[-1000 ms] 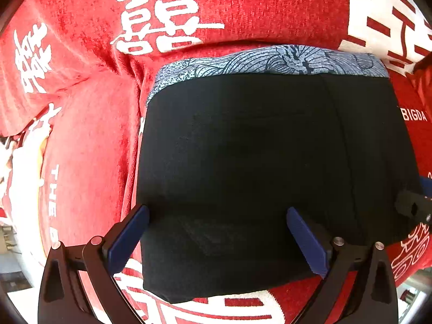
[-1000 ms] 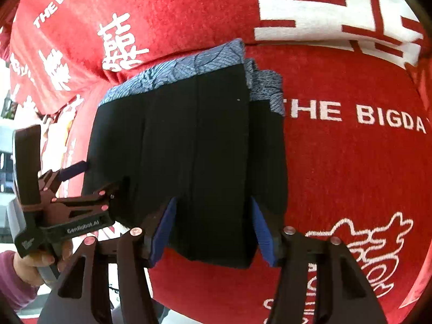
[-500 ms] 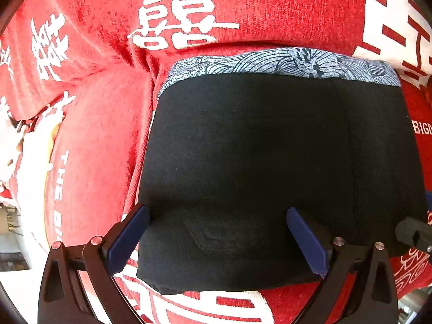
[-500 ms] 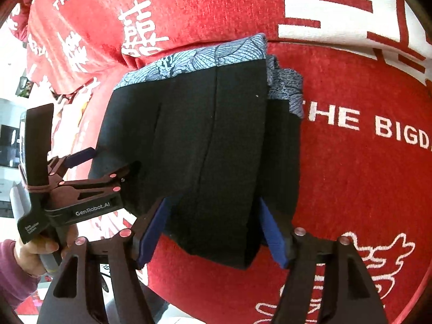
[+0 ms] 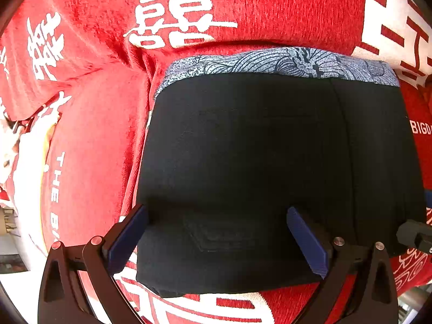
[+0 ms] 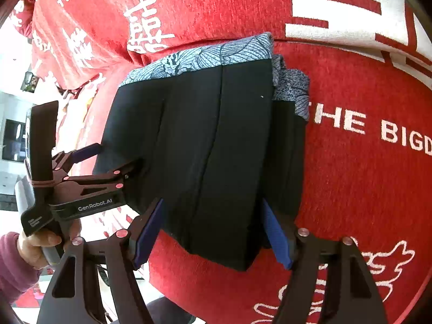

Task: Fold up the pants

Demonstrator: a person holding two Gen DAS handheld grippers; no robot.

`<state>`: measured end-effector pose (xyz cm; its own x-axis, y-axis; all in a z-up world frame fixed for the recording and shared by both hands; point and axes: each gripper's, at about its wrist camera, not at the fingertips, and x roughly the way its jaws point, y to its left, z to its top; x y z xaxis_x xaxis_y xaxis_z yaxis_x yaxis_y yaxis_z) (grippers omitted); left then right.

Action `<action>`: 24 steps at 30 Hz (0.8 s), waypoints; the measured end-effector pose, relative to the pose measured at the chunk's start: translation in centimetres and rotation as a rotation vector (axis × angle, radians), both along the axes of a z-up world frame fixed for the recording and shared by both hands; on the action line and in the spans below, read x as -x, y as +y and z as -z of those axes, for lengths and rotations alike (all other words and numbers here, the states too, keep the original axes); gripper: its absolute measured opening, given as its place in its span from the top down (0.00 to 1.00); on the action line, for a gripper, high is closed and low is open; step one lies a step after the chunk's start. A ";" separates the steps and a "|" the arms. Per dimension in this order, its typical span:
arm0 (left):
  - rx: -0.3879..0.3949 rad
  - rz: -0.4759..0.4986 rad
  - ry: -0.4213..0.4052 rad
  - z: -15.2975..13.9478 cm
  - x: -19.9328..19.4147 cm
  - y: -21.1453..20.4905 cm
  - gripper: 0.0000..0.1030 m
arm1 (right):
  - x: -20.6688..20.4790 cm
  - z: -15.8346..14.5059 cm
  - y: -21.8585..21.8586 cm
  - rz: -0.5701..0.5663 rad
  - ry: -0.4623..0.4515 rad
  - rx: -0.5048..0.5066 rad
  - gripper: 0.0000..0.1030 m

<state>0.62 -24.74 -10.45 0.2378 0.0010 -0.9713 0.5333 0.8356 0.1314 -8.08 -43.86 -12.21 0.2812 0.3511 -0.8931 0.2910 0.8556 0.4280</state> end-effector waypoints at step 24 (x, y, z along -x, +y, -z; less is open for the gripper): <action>0.389 -0.016 0.386 2.9 -10.4 5.2 0.01 | 0.2 5.0 -8.8 0.149 -0.087 -0.411 0.21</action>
